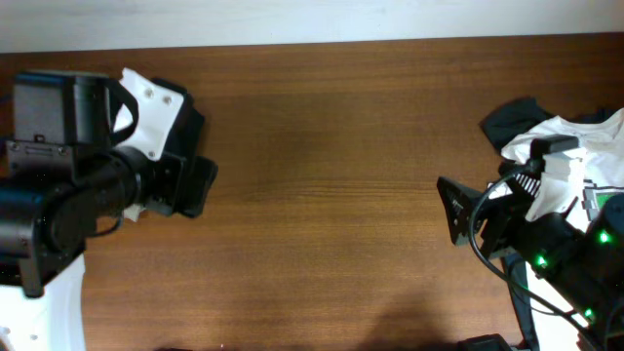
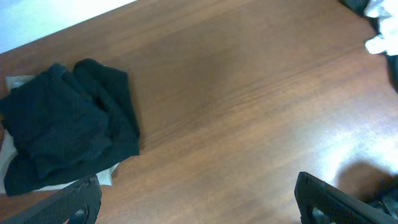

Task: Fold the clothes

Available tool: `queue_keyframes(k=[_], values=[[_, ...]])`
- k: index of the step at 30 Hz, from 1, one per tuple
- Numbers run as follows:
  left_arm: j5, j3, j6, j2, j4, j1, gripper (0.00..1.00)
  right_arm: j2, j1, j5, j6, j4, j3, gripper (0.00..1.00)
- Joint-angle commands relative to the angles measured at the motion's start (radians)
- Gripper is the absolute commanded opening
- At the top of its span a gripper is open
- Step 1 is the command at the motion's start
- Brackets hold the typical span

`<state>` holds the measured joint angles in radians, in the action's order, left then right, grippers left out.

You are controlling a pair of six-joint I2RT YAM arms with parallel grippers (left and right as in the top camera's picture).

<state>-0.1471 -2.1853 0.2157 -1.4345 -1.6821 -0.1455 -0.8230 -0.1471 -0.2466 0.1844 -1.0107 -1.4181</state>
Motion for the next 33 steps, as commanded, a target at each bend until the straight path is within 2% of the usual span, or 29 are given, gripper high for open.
queue_keyframes(k=[1, 7, 9, 11, 13, 16, 19, 20, 22, 33], values=[[0.04, 0.091, -0.024, 0.009, -0.002, -0.005, 0.99, -0.009, 0.003, 0.023, -0.005, 0.003, -0.003, 0.99], [0.04, 0.103, -0.024, 0.009, -0.003, -0.005, 0.99, -0.007, 0.004, 0.023, -0.005, -0.015, 0.002, 0.98], [0.04, 0.103, -0.024, 0.009, -0.003, -0.005, 0.99, 0.049, 0.052, 0.154, -0.058, 0.013, 0.064, 0.99], [0.04, 0.103, -0.024, 0.009, -0.003, -0.005, 0.99, 0.148, 0.127, 0.196, -0.08, 0.157, 0.235, 0.99], [0.04, 0.103, -0.024, 0.009, -0.003, -0.005, 0.99, 0.322, 0.205, 0.192, -0.08, 0.33, 0.559, 0.99], [0.04, 0.103, -0.024, 0.009, -0.003, -0.005, 0.99, 0.576, 0.214, 0.149, -0.08, 0.42, 0.933, 0.99], [0.04, 0.103, -0.024, 0.009, -0.003, -0.005, 0.99, 0.797, 0.214, 0.111, -0.072, 0.532, 1.213, 0.99], [0.04, 0.103, -0.024, 0.009, -0.003, -0.005, 0.99, 0.82, 0.214, 0.093, -0.072, 0.574, 1.272, 0.99], [0.04, 0.103, -0.024, 0.009, -0.003, -0.005, 0.99, 0.819, 0.214, 0.102, -0.073, 0.639, 1.306, 0.99], [0.04, 0.103, -0.024, 0.009, -0.002, -0.005, 0.99, 0.818, 0.215, 0.1, -0.072, 0.64, 1.307, 0.99]])
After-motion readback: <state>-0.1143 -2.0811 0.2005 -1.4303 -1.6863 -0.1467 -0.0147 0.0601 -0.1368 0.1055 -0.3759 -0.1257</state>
